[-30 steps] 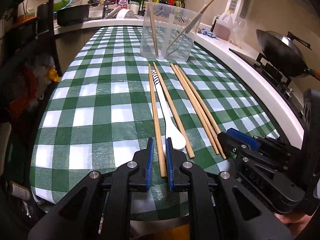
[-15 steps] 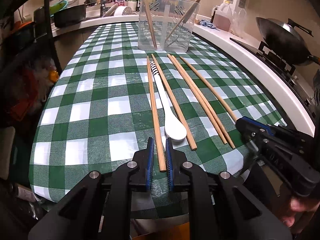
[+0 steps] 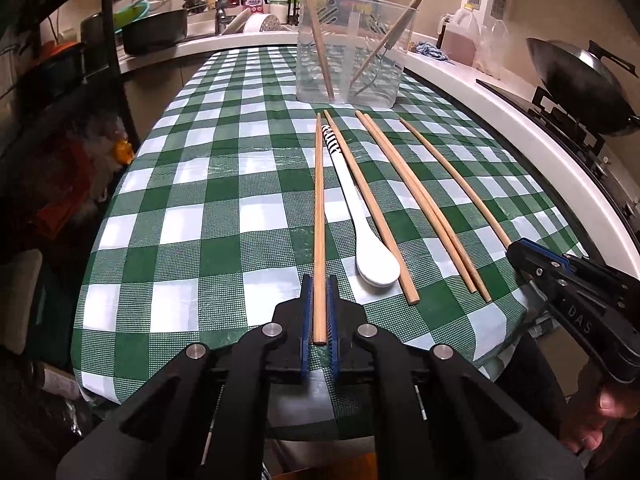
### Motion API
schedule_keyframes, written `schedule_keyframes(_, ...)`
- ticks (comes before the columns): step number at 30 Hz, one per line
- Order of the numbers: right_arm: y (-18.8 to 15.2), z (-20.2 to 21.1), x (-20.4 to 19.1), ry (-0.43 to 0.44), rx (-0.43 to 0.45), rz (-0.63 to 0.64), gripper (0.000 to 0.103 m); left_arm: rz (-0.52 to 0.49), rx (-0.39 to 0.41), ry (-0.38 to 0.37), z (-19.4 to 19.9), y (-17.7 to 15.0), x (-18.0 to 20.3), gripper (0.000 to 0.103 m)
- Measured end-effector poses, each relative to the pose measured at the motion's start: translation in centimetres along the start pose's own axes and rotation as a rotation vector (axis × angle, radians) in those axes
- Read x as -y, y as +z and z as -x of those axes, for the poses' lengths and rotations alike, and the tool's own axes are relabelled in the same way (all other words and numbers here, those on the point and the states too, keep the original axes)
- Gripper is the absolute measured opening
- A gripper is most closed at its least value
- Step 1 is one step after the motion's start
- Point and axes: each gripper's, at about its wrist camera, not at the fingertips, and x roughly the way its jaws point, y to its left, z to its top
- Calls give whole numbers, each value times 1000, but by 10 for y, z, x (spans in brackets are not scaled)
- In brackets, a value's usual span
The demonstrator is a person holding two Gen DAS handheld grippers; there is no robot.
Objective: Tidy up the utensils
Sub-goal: 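Hold the grasped chopsticks in both tools against the checked cloth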
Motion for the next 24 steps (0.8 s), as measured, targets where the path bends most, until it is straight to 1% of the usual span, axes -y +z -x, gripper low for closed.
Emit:
schedule_keyframes(8, -1, 0, -1, -7, 9, 17, 8, -22, 15, 19, -2, 1, 4, 7)
schedule_keyframes(10, -1, 1, -2, -9, 8, 22, 6, -21, 18, 18, -3, 2, 4, 7)
schedule_keyframes(14, -1, 3, 1, -18, 10, -2, 6, -17, 25, 27, -2, 1, 3, 7)
schedule_keyframes(24, -1, 1, 0, -24, 6, 14, 7, -24, 31, 36, -3, 1, 5, 7)
